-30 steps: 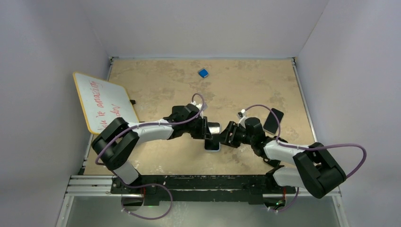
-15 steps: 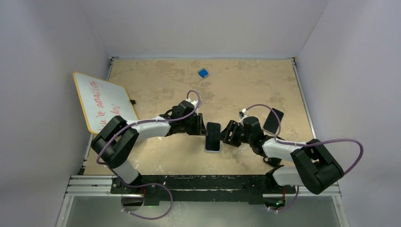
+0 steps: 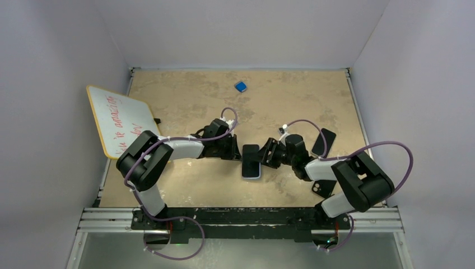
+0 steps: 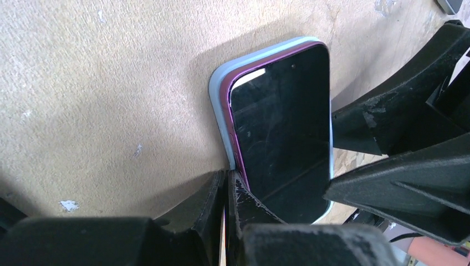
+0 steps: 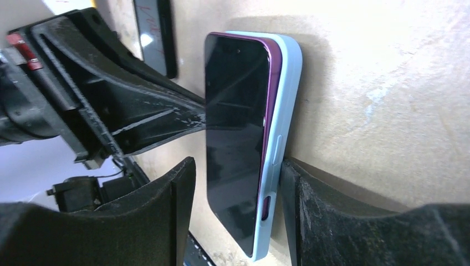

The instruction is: Put the phone into the phone case

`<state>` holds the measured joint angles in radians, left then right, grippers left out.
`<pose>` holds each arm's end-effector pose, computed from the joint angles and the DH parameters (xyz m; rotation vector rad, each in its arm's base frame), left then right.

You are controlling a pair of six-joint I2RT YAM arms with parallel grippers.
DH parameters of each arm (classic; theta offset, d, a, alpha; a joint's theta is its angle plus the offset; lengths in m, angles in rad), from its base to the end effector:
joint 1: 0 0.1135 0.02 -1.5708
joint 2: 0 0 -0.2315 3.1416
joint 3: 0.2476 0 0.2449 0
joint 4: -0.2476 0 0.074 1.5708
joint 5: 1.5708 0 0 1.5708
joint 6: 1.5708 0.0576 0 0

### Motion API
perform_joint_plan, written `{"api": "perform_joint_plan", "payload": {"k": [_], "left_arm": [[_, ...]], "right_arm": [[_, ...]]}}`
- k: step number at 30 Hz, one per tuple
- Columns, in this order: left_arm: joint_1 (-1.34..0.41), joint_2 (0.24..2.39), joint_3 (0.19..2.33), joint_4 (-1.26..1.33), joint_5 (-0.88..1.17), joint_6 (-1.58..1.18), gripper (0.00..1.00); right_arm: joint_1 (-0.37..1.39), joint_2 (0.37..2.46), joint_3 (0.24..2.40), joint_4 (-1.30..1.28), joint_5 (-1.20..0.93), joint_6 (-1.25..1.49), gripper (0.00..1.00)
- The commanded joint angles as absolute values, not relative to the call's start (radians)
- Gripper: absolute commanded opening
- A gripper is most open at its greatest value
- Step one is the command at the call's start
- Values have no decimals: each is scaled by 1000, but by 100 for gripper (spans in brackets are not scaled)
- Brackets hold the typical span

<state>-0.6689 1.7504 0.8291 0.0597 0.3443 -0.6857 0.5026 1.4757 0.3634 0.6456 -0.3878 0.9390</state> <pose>0.2517 -0.2238 0.0912 0.1473 2.6324 -0.9670 0.2267 0.1495 0.1003 0.2206 2.2476 1.2422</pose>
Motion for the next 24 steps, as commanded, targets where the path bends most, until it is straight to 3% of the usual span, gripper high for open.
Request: {"api": "perform_joint_plan", "payload": {"k": [1,6,11,16,20,24], "left_arm": [[-675,1752,837,58,368,-650,7],[-673,1738,841,27,354,-642,8],[-673,1735,838,30,359,-648,9],[-659,1700,828,38,404,-677,10],[-589,1609,822,31,457,-685,21],[-498,1497,835,26,547,-697,38]], "right_arm": [[507,1490,348,906,-492,1017,58],[502,1540,320,976,-502,1039,53],[502,1605,320,984,-495,1038,40],[500,1642,312,1053,-521,1063,14],[493,1559,305,1001,-498,1015,1],[487,1442,334,896,-503,966,0]]}}
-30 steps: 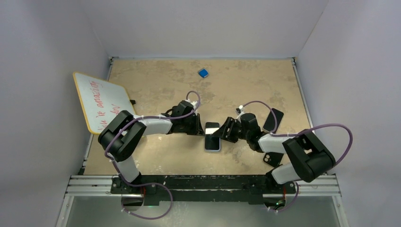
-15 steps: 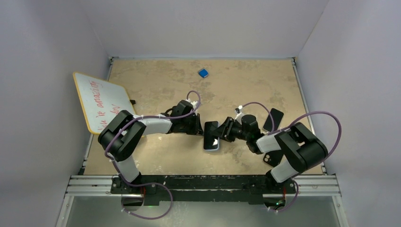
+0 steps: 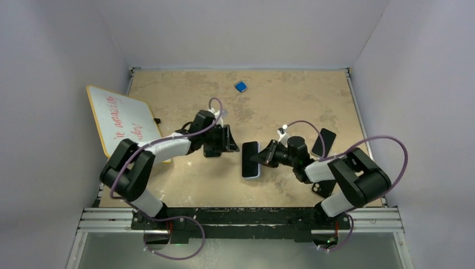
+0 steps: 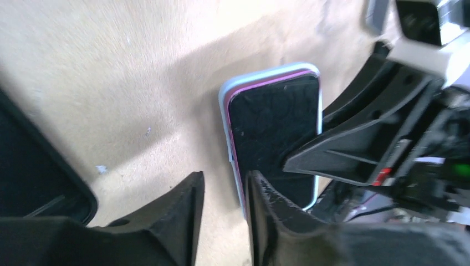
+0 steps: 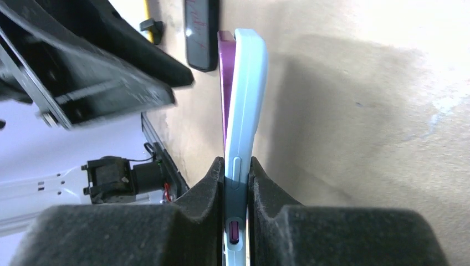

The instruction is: Put the phone into the phone case

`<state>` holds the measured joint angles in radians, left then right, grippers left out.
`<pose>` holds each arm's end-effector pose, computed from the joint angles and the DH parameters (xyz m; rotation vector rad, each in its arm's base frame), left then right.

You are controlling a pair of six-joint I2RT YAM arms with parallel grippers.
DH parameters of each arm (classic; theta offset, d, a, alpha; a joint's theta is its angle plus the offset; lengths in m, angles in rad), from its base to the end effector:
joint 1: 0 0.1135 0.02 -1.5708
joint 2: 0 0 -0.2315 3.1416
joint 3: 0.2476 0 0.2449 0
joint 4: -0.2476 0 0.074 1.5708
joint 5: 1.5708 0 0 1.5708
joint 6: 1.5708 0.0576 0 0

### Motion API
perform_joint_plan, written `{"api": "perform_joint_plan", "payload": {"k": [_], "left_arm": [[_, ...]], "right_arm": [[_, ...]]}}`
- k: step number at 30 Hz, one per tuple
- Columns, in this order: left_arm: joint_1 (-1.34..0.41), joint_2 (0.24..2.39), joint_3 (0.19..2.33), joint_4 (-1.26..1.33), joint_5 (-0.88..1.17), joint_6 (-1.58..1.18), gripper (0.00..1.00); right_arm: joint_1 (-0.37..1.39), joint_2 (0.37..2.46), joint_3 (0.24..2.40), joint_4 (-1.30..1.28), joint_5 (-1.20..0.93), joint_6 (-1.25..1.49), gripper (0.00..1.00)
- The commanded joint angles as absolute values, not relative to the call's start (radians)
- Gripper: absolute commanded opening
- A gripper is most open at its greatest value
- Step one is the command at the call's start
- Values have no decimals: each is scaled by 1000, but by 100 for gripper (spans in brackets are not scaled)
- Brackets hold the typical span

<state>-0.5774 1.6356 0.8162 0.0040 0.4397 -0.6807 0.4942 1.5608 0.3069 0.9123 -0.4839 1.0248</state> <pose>0.2609 -0.1993 0.1202 0.0951 2.5833 -1.0664 0.2219 0.1500 0.0962 0.2011 2.1591 1.4205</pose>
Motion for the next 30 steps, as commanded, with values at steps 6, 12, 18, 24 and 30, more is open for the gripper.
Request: {"api": "perform_joint_plan", "payload": {"k": [6,12,18,24,30], "left_arm": [[-424,1295,848,22,638,-698,67],[-397,1171,817,185,831,-791,81],[-397,1141,728,483,948,-968,82],[-399,1168,648,791,988,-1159,76],[-402,1216,601,972,980,-1278,70]], "right_arm": [[478,1265,389,835,-562,975,0],[476,1146,417,991,-668,1066,0],[476,1152,411,1338,-758,1271,0],[476,1214,411,1548,-774,1399,0],[477,1237,402,1584,-771,1415,0]]}}
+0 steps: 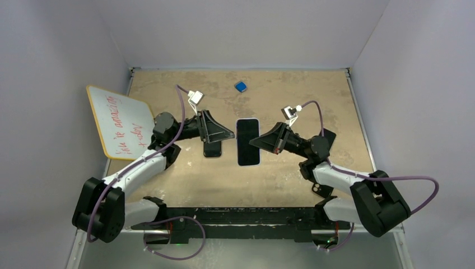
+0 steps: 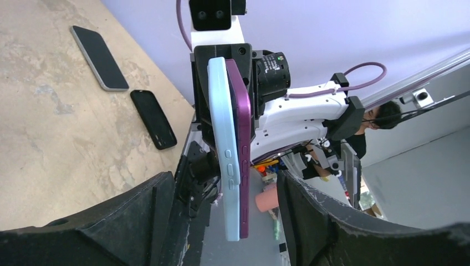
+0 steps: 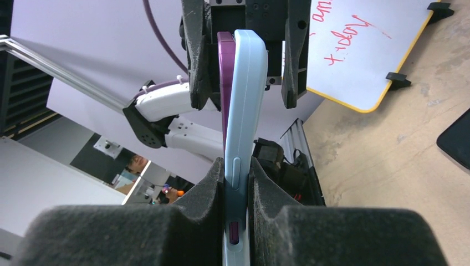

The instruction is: Put the phone into the phone case

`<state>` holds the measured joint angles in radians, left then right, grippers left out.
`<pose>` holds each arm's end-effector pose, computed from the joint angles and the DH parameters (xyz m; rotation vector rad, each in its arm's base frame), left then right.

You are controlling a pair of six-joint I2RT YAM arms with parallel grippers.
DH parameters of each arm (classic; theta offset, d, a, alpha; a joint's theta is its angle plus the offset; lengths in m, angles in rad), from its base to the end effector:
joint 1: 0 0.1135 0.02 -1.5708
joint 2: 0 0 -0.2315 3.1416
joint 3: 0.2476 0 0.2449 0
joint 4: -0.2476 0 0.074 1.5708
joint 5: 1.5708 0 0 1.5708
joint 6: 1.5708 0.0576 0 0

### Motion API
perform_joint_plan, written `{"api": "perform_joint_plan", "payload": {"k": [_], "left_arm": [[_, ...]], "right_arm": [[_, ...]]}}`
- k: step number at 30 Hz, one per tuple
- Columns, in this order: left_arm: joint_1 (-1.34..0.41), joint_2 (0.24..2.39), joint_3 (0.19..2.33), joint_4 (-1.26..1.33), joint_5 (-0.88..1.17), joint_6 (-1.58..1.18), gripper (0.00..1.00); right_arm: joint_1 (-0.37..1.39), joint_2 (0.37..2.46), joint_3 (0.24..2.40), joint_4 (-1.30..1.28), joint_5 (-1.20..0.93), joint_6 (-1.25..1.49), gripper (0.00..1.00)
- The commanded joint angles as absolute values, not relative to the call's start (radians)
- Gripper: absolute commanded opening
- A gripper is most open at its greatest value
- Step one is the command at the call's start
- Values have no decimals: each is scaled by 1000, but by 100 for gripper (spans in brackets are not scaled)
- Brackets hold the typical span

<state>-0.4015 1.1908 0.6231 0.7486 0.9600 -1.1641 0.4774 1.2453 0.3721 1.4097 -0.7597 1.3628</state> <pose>0.2318 -0.1497 0.2707 0.3169 1.7724 -1.8556 0.1985 0.1473 0.2486 -0.2457 1.4371 1.9579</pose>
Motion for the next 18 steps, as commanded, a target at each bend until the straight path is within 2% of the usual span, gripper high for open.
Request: {"api": "perform_joint_plan", "payload": {"k": [1,6,10,15,18], "left_arm": [[-404,1222,599,991,978,-1290,70],[-433,1260,621,1006,954,-1291,69],[-451,1292,643,1012,933,-1288,64],[-468,1316,672,1006,917,-1282,50],[-473,1321,678,1002,916,-1275,34]], "right_arm": [[477,1237,403,1578,-774,1412,0],[479,1227,405,1532,-780,1394,0],[480,1209,406,1488,-786,1374,0],[481,1168,414,1357,-796,1302,0],[482,1132,428,1246,-798,1241,1]]}}
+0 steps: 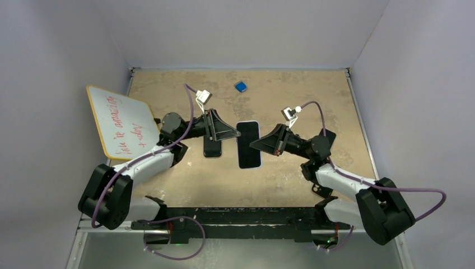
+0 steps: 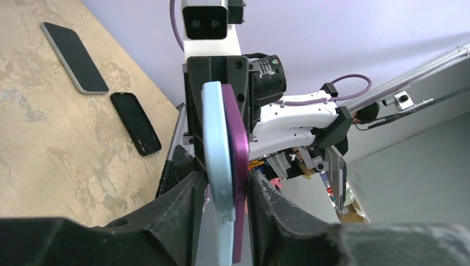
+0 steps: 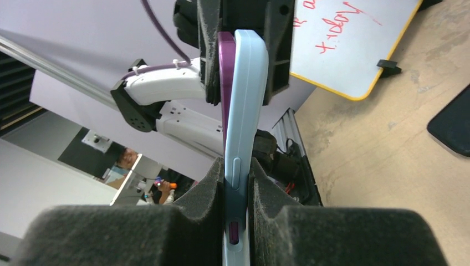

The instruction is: Put the phone into the phone case

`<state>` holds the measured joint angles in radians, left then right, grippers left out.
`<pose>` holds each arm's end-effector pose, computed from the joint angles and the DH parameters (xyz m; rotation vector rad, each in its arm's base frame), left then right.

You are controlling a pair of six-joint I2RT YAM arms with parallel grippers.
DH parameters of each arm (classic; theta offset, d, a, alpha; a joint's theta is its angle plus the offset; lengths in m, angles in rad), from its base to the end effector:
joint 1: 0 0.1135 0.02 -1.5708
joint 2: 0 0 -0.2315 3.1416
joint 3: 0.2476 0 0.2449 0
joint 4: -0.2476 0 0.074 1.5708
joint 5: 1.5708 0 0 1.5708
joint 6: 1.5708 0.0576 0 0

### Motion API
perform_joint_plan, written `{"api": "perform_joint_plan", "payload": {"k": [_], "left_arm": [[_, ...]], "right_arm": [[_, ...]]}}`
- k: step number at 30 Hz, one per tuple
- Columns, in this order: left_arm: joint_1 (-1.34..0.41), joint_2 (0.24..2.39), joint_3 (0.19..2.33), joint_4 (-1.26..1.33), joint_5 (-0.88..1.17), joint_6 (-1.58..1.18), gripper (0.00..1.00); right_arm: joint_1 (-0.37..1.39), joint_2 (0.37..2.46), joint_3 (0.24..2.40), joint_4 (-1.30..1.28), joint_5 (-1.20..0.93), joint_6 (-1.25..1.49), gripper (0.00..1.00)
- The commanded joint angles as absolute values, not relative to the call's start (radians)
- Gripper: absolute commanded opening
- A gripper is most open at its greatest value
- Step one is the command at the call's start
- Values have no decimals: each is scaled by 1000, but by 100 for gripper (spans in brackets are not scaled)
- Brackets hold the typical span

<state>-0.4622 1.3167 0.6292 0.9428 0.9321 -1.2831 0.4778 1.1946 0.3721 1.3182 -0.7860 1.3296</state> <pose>0.2374 -0.1699 0.2606 0.2954 1.7552 -1.9614 0.1956 0.1472 0.2502 -0.2715 1.4771 1.9413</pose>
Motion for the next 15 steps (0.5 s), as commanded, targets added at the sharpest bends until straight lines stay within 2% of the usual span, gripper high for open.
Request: {"api": "perform_joint_plan", "payload": {"k": [1,4,5,10,15], "left_arm": [[-475,1319,679,991,915,-1269,27],[-477,1315,687,931,917,-1235,4],[-478,1309,691,895,919,-1216,0],[-479,1265,710,754,912,-1113,0],[-479,1257,722,734,949,-1091,0]], "right_arm": [[482,1120,434,1211,-798,1220,4],[483,1090,447,1146,-798,1182,16],[484,1080,453,1126,-796,1175,20],[483,1066,486,1041,-779,1134,37],[483,1085,513,1047,-771,1140,39]]}}
